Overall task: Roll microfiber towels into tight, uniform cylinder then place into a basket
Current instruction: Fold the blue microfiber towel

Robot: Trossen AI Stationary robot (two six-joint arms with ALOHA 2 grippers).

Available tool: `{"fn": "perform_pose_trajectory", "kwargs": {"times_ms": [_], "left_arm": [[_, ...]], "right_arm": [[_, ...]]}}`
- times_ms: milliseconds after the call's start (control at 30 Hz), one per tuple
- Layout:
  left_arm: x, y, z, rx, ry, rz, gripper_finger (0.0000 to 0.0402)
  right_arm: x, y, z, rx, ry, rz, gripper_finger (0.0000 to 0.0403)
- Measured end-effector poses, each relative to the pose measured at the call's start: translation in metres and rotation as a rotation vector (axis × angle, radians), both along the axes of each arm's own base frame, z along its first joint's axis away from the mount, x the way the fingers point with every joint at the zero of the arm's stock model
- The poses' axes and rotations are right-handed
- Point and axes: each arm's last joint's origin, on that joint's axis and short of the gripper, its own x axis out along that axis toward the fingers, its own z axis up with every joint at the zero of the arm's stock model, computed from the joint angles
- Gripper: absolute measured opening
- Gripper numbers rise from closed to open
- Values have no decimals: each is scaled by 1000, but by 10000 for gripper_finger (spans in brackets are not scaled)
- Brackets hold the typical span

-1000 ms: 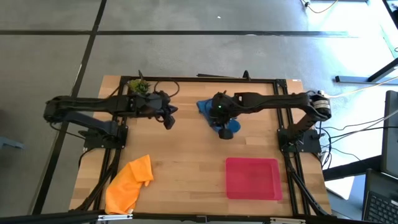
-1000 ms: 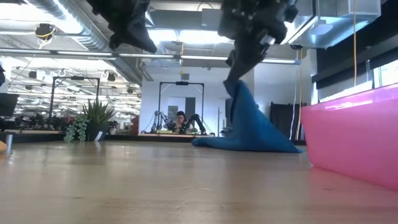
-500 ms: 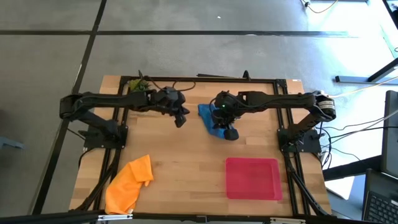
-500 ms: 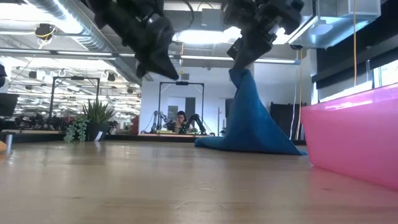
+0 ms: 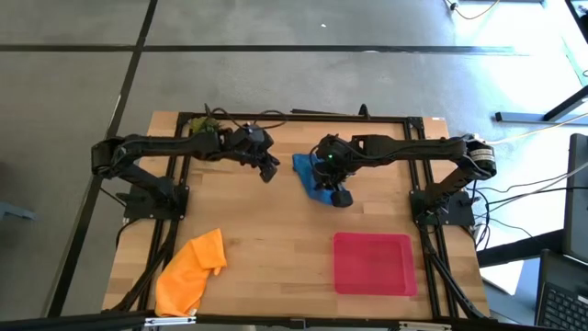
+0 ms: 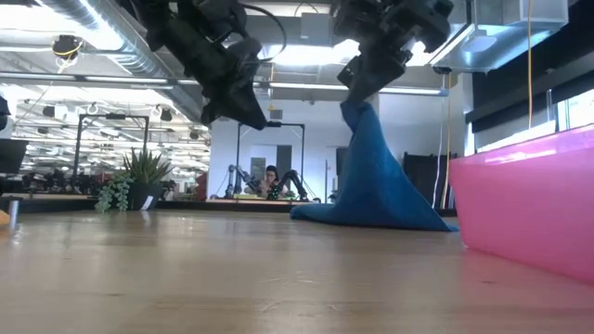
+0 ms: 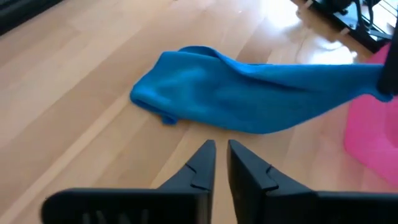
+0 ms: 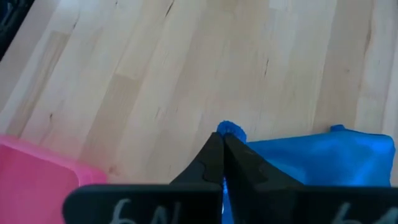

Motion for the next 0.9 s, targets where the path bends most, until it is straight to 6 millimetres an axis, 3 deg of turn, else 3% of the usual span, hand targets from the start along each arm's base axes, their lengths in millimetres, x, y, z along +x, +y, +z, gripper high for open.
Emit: {"fn": "perform_pose_trajectory", "kwargs": {"times_ms": [233, 467, 667, 900], "left_arm": [[-8, 20, 0, 51, 18, 24, 99], [-20, 47, 0, 88, 8, 1, 105], [-5, 67, -20, 53, -67, -110, 105], [21, 77, -55, 68, -17, -270, 99]], "right_arm": [[1, -7, 1, -14, 3, -107, 5], [0, -13, 0, 93, 37, -288, 6], [0, -13, 0, 158, 56, -378, 6], [1, -15, 1, 161, 39, -384, 6]]}}
